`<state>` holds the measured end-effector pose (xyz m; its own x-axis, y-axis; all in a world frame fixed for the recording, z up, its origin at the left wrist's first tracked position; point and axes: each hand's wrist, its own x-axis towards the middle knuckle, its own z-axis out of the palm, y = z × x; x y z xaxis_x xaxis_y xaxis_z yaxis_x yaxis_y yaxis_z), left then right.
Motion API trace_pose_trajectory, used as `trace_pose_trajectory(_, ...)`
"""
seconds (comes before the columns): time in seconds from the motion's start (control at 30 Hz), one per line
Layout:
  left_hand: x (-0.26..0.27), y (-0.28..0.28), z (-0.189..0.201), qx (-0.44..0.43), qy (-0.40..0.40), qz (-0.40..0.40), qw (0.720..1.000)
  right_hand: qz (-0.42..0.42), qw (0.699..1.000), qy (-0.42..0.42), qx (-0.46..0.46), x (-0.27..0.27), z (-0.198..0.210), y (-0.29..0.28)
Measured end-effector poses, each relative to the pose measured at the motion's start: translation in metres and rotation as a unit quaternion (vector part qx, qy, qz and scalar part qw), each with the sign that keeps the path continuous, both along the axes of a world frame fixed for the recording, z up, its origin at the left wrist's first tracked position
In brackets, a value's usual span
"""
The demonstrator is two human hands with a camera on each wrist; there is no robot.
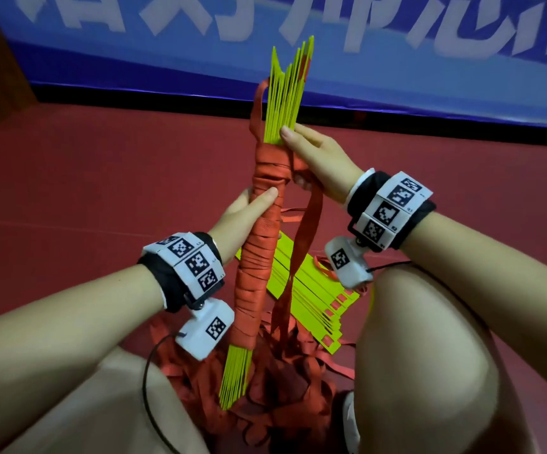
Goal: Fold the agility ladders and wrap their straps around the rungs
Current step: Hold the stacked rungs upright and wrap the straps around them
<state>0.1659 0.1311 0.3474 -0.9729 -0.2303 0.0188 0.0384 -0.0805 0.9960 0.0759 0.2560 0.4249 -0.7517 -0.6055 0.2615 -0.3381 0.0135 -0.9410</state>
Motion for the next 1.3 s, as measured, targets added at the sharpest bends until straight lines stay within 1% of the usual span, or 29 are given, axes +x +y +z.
trace_pose_trajectory(0.07, -0.003, -0.001, -0.005, -0.025, 0.009, 0.022, 0.999, 0.007, 0.999, -0.023, 0.029, -0.005, -0.005, -0.001)
trace_pose_trajectory(0.17, -0.006, -0.002, -0.010, -0.057, 0.011, 0.061, 0.996, -0.005, 0.995, -0.066, 0.074, -0.012, -0.010, -0.004)
trace_pose_trajectory(0.27, -0.009, -0.001, -0.010, -0.084, 0.006, 0.089, 0.992, -0.027, 0.992, -0.087, 0.091, -0.017, -0.011, -0.005)
trace_pose_trajectory(0.33, -0.013, 0.000, -0.010, -0.103, 0.002, 0.101, 0.990, -0.052, 0.993, -0.068, 0.083, -0.021, -0.013, -0.006)
trace_pose_trajectory(0.43, -0.021, 0.005, -0.008, -0.108, 0.006, 0.136, 0.985, -0.091, 0.994, -0.045, 0.034, -0.023, -0.017, -0.010)
trace_pose_trajectory(0.57, -0.029, 0.015, -0.009, -0.112, 0.004, 0.179, 0.977, -0.149, 0.988, -0.043, -0.015, -0.020, -0.021, -0.014)
trace_pose_trajectory(0.67, -0.033, 0.023, -0.009, -0.124, 0.002, 0.205, 0.971, -0.209, 0.978, -0.018, -0.003, -0.021, -0.023, -0.020)
trace_pose_trajectory(0.73, -0.035, 0.024, -0.008, -0.148, -0.013, 0.217, 0.965, -0.214, 0.977, 0.008, 0.016, -0.020, -0.025, -0.026)
trace_pose_trajectory(0.83, -0.033, 0.025, -0.003, -0.204, -0.025, 0.202, 0.958, -0.219, 0.975, 0.014, 0.039, -0.016, -0.024, -0.029)
trace_pose_trajectory(0.9, -0.031, 0.025, 0.004, -0.251, -0.030, 0.181, 0.950, -0.228, 0.973, 0.000, 0.029, -0.016, -0.023, -0.024)
trace_pose_trajectory(0.93, -0.031, 0.025, 0.008, -0.261, -0.030, 0.172, 0.949, -0.230, 0.973, -0.019, 0.015, -0.016, -0.022, -0.020)
trace_pose_trajectory(1.0, -0.030, 0.023, 0.017, -0.249, -0.025, 0.147, 0.957, -0.222, 0.973, -0.055, -0.015, -0.015, -0.017, -0.011)
trace_pose_trajectory(1.1, -0.023, 0.022, 0.024, -0.220, 0.013, 0.112, 0.969, -0.183, 0.978, -0.085, -0.059, -0.012, -0.008, 0.001)
trace_pose_trajectory(1.2, -0.015, 0.021, 0.030, -0.155, 0.061, 0.075, 0.983, -0.116, 0.983, -0.099, -0.105, -0.008, 0.001, 0.009)
trace_pose_trajectory(1.3, -0.006, 0.024, 0.035, -0.087, 0.095, 0.015, 0.992, -0.058, 0.982, -0.101, -0.146, -0.004, 0.011, 0.018)
